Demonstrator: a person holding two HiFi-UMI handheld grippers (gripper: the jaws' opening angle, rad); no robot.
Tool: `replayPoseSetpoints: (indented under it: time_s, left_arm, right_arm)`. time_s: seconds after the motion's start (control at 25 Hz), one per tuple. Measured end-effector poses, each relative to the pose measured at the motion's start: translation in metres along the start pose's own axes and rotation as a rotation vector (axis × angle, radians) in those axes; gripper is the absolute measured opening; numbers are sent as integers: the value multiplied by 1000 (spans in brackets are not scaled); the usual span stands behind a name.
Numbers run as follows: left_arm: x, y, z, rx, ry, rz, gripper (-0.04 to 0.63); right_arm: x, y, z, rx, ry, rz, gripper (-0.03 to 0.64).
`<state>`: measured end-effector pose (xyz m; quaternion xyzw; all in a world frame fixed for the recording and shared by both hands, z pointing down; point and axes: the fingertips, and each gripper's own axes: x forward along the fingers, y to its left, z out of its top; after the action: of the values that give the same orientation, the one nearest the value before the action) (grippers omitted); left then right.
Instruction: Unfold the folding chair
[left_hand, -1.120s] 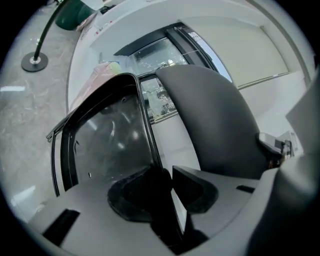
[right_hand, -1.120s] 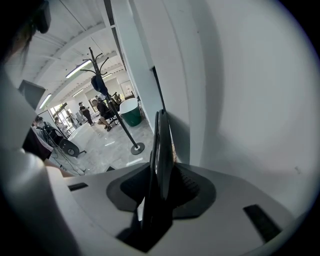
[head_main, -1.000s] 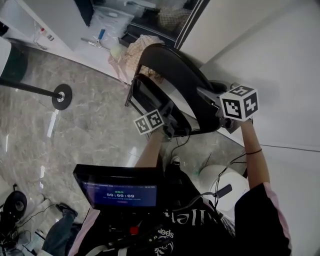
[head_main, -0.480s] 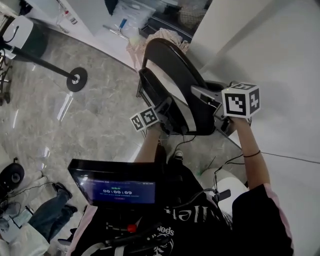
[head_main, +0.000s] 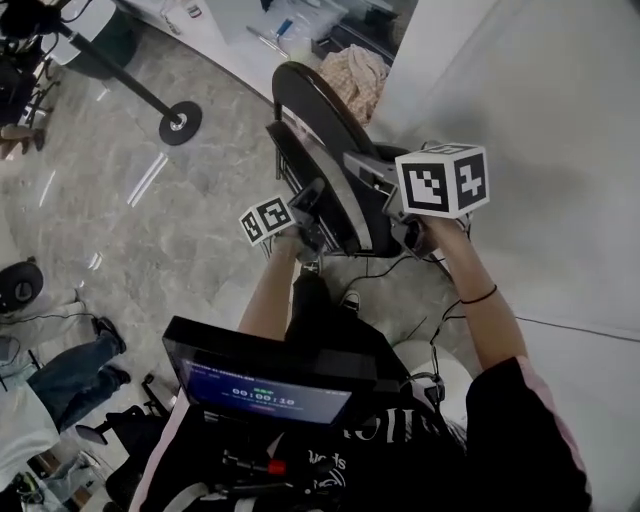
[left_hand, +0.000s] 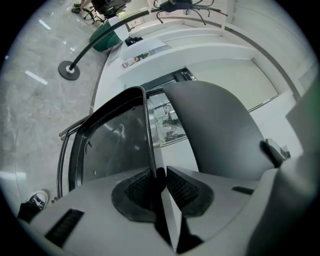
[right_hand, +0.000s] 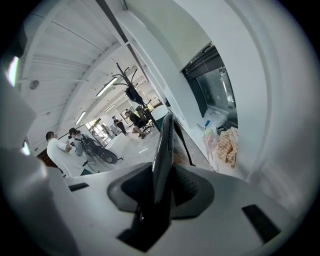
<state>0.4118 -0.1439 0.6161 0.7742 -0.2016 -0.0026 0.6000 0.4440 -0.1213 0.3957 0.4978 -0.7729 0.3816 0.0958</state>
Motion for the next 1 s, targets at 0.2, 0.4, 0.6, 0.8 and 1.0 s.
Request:
replayPoseSetpoints:
  time_s: [0.2,0.4,0.6,0.8,1.0]
  left_arm:
    - [-9,3,-3,-26,-31,24,57]
    - [-25,10,-5,-70,-41,15,57]
    - [-51,14,4,-136,-26,-36,56]
    - [-76,28,17,-210,-2,-76,55]
    - [-103,50,42,-256,3,-84,55]
  right_arm:
    - [-2,6,-7,-54,8,33,118]
    - [3,22,-18,-65,-1,50,118]
    - [16,55,-21,-42,-9,37,118]
    - [43,87,-25,-49,5,16,118]
    - [87,117,-21,-83,45,-10,118]
